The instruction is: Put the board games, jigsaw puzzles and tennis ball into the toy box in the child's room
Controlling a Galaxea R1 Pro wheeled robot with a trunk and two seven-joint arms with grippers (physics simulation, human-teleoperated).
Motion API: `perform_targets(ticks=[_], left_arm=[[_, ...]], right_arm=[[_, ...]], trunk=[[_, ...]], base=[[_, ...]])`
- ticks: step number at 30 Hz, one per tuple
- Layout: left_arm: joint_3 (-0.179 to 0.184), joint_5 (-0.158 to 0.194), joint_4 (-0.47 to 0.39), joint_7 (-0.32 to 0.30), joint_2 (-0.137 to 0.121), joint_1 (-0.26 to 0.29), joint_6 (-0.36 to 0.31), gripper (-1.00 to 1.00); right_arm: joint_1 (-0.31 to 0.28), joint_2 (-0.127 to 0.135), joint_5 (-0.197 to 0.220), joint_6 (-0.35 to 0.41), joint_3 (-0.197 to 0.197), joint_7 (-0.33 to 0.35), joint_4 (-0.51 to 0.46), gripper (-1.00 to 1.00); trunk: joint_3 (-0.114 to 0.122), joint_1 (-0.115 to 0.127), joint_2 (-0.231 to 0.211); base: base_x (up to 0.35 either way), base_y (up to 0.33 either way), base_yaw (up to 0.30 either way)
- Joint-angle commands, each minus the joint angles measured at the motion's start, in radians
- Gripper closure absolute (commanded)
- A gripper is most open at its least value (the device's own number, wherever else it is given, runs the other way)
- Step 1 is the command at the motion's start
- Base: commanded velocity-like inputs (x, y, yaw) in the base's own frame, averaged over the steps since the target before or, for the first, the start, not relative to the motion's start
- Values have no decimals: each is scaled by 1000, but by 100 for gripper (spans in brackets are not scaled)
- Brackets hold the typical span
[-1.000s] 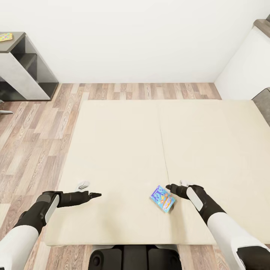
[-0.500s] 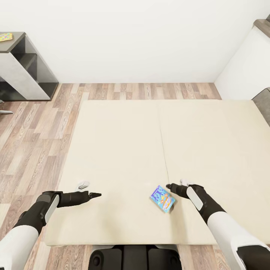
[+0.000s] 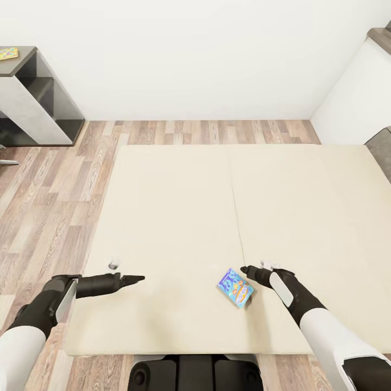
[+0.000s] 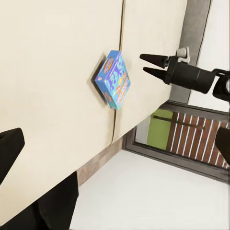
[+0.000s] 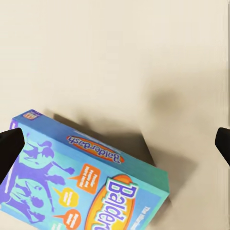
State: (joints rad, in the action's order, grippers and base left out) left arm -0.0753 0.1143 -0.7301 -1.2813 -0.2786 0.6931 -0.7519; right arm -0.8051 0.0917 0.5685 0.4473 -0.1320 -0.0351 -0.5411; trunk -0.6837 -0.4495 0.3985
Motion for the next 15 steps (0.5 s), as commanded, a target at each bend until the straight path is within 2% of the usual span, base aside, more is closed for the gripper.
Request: perform_targets(ticks=[1,15], left_arm=[[1,2,-1,-11,-1,0,-9,-100],[4,1,-2,-1,-5,0,-9,-100]], right_arm=[[0,3,5,1,-6,-2,-2,-100],[0,4,5,-4,-5,3,-1,-100]], trunk=[[-1,-1,2],[-5,-1,2]], base=[[0,0,0],[0,0,0]])
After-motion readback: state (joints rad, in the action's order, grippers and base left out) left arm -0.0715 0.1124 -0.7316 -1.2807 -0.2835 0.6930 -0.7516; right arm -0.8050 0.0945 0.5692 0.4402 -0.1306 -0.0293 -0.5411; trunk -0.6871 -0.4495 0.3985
